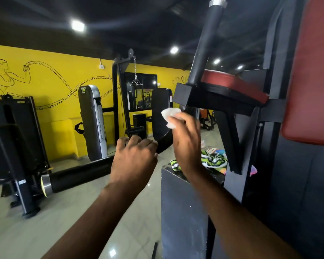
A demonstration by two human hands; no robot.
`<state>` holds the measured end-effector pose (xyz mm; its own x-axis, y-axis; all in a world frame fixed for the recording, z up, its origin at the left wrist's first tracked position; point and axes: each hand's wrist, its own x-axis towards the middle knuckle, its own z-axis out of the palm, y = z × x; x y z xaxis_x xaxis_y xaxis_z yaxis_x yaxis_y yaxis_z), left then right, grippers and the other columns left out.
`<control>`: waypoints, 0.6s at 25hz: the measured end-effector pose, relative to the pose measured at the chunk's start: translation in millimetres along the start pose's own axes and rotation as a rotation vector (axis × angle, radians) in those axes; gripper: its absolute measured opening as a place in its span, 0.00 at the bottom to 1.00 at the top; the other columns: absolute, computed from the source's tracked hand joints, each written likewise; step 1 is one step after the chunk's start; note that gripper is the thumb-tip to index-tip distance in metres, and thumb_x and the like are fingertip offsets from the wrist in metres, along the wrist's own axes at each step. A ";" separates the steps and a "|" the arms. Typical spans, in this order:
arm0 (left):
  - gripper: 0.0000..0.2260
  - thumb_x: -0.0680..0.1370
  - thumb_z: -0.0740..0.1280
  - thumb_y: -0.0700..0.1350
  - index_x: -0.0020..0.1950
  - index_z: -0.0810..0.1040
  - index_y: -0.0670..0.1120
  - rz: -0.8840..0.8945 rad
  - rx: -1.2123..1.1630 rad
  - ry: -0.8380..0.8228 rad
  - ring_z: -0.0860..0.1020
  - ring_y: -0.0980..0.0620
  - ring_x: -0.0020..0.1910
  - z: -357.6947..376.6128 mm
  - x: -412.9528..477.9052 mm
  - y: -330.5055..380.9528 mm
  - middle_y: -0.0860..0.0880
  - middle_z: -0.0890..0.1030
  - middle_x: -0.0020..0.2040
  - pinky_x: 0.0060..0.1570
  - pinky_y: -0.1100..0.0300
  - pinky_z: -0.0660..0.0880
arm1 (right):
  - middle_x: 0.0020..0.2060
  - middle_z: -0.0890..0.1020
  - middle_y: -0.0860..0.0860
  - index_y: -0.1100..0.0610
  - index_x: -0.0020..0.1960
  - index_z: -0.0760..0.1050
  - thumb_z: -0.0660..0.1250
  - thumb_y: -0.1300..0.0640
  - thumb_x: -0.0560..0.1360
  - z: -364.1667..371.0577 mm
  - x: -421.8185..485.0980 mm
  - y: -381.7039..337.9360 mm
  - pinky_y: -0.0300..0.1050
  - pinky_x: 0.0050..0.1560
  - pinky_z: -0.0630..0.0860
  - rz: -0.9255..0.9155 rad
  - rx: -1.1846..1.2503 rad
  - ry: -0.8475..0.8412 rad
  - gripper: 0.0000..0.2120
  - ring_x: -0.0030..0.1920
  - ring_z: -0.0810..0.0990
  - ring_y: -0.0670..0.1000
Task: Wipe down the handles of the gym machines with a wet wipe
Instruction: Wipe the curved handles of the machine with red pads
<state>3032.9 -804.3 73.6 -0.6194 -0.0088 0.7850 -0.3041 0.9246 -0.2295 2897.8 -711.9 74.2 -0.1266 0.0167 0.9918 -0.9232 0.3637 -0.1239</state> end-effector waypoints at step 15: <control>0.13 0.81 0.61 0.51 0.65 0.77 0.54 -0.104 -0.302 -0.052 0.72 0.48 0.62 -19.2 9.2 -0.6 0.53 0.80 0.59 0.60 0.51 0.65 | 0.50 0.82 0.54 0.61 0.54 0.81 0.65 0.68 0.74 -61.8 3.9 -1.0 0.48 0.51 0.78 -0.108 -0.027 -0.354 0.11 0.51 0.78 0.53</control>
<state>3041.3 -797.7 92.0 -0.6351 -0.1217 0.7628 -0.1440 0.9889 0.0379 2920.6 -654.7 80.2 -0.1507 -0.3446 0.9266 -0.9290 0.3698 -0.0135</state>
